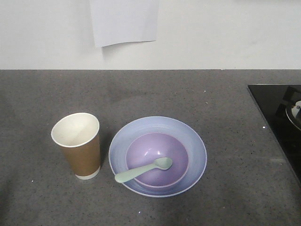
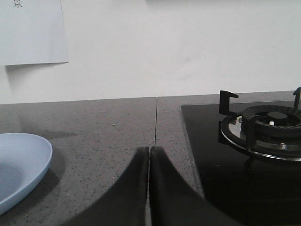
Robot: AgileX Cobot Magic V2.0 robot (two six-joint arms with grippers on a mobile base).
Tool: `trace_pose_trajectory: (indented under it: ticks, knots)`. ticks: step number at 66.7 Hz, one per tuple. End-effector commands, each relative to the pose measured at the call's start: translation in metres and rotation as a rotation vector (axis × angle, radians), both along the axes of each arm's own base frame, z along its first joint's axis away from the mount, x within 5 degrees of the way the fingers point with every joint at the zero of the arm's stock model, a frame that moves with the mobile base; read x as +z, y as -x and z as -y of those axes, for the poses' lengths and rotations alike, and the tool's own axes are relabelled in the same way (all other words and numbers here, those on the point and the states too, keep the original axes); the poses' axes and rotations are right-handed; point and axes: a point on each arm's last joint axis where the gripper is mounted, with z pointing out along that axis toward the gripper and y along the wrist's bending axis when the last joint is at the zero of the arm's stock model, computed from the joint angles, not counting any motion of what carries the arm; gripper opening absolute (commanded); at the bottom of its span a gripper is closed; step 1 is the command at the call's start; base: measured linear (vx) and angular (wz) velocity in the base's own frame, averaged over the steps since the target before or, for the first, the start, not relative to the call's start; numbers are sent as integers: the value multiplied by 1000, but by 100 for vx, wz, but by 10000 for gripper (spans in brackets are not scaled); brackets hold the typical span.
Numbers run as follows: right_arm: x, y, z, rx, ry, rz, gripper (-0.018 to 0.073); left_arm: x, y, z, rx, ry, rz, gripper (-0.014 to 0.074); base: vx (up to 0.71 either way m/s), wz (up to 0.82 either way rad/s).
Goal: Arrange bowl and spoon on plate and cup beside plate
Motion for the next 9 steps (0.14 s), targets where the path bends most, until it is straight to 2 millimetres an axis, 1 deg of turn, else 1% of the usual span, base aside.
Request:
trace_pose_trajectory:
  ticks: [1,9]
  knots:
    - [1,-1,0,0,21,55,-5,-4,-1,0,3,8,37,-7,0,0]
    - [1,-1,0,0,21,55,-5,-4,-1,0,3,8,37,-7,0,0]
